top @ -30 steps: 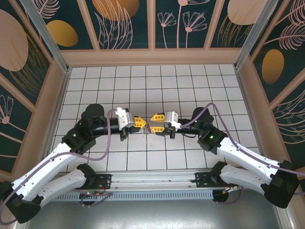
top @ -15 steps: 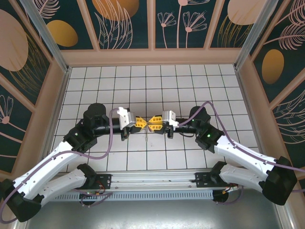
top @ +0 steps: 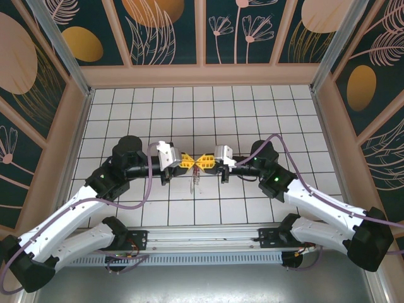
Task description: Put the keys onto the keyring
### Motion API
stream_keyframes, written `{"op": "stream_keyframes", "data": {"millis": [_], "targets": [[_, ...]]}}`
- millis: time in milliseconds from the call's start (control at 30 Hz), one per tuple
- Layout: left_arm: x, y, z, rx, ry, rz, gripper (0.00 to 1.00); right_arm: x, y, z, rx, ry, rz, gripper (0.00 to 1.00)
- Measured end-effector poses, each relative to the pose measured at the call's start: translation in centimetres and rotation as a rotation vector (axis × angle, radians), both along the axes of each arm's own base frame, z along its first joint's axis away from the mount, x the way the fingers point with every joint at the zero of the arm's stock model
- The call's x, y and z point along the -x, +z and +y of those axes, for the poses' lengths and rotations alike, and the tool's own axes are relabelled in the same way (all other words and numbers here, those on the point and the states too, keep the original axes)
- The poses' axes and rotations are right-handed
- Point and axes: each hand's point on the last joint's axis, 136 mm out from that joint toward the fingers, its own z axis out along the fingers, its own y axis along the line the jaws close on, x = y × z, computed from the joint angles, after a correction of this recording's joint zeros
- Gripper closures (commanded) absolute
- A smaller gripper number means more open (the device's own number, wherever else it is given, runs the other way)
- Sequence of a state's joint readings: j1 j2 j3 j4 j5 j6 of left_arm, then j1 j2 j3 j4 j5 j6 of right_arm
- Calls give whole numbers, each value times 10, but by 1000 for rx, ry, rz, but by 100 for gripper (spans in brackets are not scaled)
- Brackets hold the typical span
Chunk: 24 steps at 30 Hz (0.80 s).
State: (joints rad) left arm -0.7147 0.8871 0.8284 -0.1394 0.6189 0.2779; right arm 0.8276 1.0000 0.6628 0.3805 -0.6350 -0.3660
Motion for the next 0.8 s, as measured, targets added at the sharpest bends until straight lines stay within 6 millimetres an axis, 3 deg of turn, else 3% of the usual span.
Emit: {"op": "stream_keyframes", "data": {"millis": [133, 333, 400, 500, 633, 800], "targets": [[-9, -3, 3, -37, 48, -21, 76, -14, -4, 4, 66, -77, -19, 100], [-17, -13, -3, -120, 69, -31, 77, -19, -14, 8, 182, -149, -43, 100], [-20, -19, -5, -144, 68, -26, 83, -22, -20, 5, 220, -173, -49, 100], [-22, -29, -9, -184, 62, -18, 100, -24, -30, 2, 270, -197, -49, 100], [-22, -38, -9, -216, 59, -5, 100, -22, -40, 0, 309, -198, -43, 100], [-19, -34, -11, -212, 49, -14, 100, -18, -34, -2, 300, -191, -65, 100]]}}
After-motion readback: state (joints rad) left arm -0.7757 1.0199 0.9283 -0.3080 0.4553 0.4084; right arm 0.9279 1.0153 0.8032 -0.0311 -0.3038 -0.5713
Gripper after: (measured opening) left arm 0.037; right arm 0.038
